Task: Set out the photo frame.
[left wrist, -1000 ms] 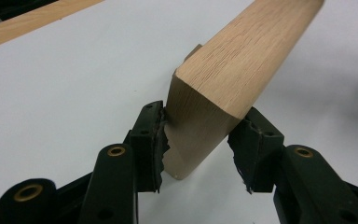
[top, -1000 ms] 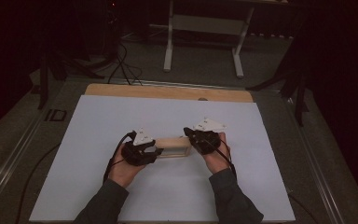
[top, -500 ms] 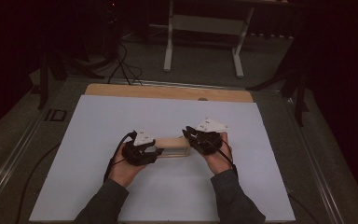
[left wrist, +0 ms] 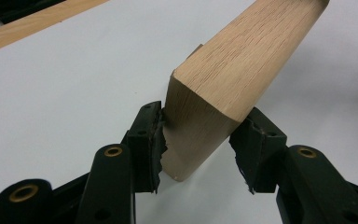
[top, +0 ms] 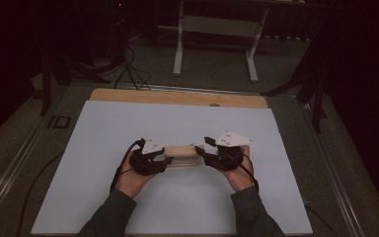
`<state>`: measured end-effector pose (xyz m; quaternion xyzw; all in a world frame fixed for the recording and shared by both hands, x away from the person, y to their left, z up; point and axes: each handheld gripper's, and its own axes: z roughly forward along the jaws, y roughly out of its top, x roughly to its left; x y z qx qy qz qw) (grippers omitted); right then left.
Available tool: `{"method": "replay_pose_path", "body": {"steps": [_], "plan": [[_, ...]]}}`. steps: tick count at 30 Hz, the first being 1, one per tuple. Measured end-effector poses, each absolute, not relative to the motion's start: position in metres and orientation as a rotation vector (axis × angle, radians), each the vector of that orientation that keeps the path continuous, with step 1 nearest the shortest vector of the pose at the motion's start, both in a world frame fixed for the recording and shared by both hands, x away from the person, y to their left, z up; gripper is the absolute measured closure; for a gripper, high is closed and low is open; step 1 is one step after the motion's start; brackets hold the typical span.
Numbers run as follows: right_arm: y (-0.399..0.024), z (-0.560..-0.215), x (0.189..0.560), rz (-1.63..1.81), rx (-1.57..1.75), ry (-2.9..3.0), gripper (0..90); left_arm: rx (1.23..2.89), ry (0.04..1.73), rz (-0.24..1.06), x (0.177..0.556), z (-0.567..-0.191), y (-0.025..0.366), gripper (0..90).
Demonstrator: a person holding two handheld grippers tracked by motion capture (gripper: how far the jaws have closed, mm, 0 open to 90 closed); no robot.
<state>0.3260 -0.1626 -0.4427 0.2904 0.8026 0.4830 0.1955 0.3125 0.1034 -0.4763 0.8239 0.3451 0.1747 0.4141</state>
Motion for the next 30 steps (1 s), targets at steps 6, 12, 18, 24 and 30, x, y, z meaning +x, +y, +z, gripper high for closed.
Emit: {"method": "replay_pose_path", "body": {"steps": [6, 12, 18, 24, 30], "plan": [[-0.167, -0.448, 0.324, 1.341, 0.822, 2.263, 41.2, 2.073, 0.865, 0.439, 0.313, -0.476, 0.103, 54.1], [-0.168, -0.456, 0.325, 1.330, 0.828, 2.290, 38.5, 2.077, 0.867, 0.439, 0.315, -0.478, 0.103, 54.1], [-0.165, -0.463, 0.328, 1.324, 0.824, 2.319, 36.4, 2.075, 0.871, 0.440, 0.316, -0.480, 0.103, 53.9], [-0.162, -0.471, 0.332, 1.321, 0.820, 2.342, 36.1, 2.082, 0.866, 0.443, 0.318, -0.482, 0.102, 53.4], [-0.160, -0.478, 0.336, 1.321, 0.822, 2.361, 37.7, 2.089, 0.864, 0.438, 0.321, -0.484, 0.102, 53.4]]}}
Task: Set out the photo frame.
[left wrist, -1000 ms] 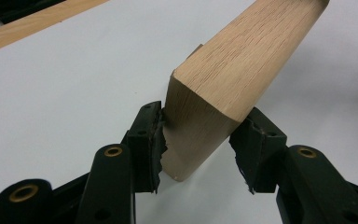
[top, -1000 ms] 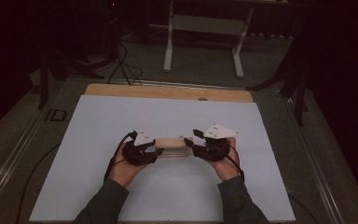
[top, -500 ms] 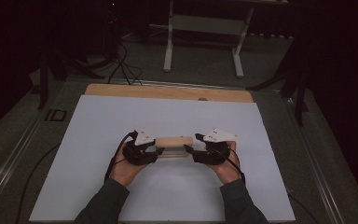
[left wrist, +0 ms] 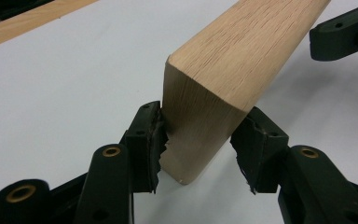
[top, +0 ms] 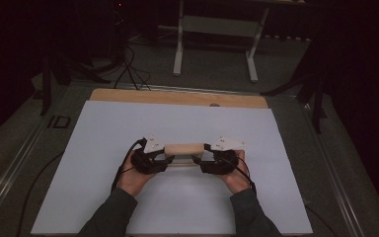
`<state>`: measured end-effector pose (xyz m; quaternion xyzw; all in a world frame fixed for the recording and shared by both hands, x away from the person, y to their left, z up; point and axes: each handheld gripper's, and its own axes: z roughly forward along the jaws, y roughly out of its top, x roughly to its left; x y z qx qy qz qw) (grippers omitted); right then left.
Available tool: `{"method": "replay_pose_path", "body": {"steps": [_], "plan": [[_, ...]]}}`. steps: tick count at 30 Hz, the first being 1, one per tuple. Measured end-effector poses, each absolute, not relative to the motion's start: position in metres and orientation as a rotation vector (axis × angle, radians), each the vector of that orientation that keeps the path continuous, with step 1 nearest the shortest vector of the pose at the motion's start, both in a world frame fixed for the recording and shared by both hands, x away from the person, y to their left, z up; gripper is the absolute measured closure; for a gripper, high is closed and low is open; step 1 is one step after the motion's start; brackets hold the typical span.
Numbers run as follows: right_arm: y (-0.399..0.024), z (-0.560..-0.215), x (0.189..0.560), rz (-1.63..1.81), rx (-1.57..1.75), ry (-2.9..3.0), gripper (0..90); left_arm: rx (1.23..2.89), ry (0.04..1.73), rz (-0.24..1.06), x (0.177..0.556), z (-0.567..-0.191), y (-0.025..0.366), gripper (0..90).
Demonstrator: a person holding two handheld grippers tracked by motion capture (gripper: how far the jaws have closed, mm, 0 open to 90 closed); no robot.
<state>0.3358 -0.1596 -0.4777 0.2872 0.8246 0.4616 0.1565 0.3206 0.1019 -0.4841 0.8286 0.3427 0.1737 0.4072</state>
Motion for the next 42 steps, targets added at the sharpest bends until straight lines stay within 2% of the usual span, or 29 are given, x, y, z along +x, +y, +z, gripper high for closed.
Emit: {"method": "replay_pose_path", "body": {"steps": [21, 42], "plan": [[-0.161, -0.481, 0.340, 1.349, 0.880, 2.326, 52.3, 2.067, 0.884, 0.407, 0.328, -0.486, 0.104, 53.6], [-0.149, -0.481, 0.347, 1.346, 0.935, 2.301, 52.4, 2.088, 0.902, 0.430, 0.340, -0.482, 0.108, 52.5]]}}
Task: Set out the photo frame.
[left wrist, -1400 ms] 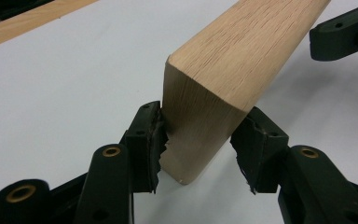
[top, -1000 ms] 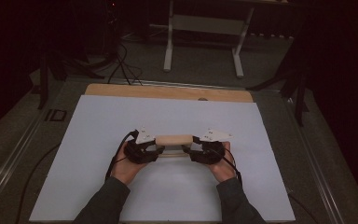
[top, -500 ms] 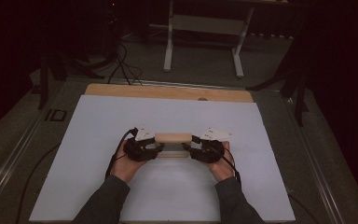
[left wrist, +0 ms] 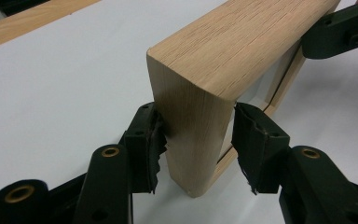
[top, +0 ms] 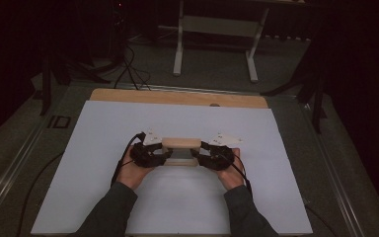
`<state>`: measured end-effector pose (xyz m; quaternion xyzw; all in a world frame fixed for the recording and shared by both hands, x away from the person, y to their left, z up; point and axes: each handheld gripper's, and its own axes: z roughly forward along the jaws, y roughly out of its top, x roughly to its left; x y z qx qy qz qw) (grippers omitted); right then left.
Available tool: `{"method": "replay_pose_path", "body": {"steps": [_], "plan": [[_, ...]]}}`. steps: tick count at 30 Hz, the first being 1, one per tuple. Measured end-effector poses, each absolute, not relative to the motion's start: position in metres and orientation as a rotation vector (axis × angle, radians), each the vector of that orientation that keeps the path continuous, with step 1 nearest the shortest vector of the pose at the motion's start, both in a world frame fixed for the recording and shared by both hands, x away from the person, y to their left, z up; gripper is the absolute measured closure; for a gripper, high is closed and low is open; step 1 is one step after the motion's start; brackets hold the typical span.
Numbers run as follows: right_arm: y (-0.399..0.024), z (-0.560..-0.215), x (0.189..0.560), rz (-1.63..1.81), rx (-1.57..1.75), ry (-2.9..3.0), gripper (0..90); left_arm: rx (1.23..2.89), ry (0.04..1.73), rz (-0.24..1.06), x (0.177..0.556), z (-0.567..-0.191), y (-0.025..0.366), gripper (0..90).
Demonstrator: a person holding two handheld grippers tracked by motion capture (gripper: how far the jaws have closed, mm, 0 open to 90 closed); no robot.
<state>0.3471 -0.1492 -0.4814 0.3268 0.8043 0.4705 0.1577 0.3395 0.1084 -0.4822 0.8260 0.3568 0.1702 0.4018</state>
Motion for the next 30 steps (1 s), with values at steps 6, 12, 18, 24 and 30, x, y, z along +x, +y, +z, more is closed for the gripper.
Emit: {"method": "replay_pose_path", "body": {"steps": [6, 12, 18, 24, 30], "plan": [[-0.145, -0.481, 0.350, 1.344, 0.943, 2.299, 52.3, 2.085, 0.914, 0.427, 0.343, -0.482, 0.111, 52.1], [-0.144, -0.481, 0.354, 1.351, 0.964, 2.294, 52.0, 2.068, 0.919, 0.415, 0.347, -0.483, 0.112, 51.8], [-0.142, -0.481, 0.358, 1.346, 0.973, 2.291, 51.3, 2.064, 0.925, 0.411, 0.349, -0.484, 0.112, 51.6], [-0.142, -0.482, 0.361, 1.358, 0.992, 2.287, 51.3, 2.059, 0.938, 0.413, 0.352, -0.484, 0.112, 51.0], [-0.142, -0.482, 0.365, 1.363, 1.008, 2.289, 51.4, 2.051, 0.946, 0.413, 0.354, -0.485, 0.111, 50.5]]}}
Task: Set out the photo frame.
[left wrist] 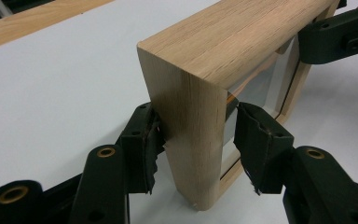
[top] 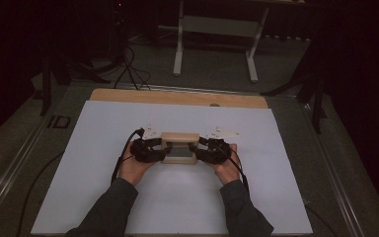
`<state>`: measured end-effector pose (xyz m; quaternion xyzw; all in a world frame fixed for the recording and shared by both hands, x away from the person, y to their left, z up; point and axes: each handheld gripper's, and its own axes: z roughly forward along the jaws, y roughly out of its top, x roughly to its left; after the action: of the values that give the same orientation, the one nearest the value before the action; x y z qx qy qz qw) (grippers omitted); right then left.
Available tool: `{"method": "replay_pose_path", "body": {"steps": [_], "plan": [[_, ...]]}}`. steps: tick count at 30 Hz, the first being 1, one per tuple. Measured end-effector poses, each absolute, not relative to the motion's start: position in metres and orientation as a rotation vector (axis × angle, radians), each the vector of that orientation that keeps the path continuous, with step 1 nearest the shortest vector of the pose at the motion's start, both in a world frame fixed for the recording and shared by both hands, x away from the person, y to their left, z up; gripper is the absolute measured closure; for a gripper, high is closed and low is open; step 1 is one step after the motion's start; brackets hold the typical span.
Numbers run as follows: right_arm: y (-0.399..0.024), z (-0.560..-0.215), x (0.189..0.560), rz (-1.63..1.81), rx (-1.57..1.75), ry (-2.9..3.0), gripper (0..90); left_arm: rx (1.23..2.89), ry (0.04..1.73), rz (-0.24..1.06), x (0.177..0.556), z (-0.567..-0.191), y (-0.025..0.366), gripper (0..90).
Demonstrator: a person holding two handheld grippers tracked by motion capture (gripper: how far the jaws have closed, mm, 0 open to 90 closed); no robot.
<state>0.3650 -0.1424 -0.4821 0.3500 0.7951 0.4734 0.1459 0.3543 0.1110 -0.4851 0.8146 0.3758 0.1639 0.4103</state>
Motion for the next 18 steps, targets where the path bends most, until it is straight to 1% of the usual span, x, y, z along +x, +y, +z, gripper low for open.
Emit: {"method": "replay_pose_path", "body": {"steps": [18], "plan": [[-0.1426, -0.4820, 0.3726, 1.361, 1.037, 2.291, 50.9, 2.028, 0.987, 0.401, 0.3585, -0.4865, 0.1078, 49.2]]}}
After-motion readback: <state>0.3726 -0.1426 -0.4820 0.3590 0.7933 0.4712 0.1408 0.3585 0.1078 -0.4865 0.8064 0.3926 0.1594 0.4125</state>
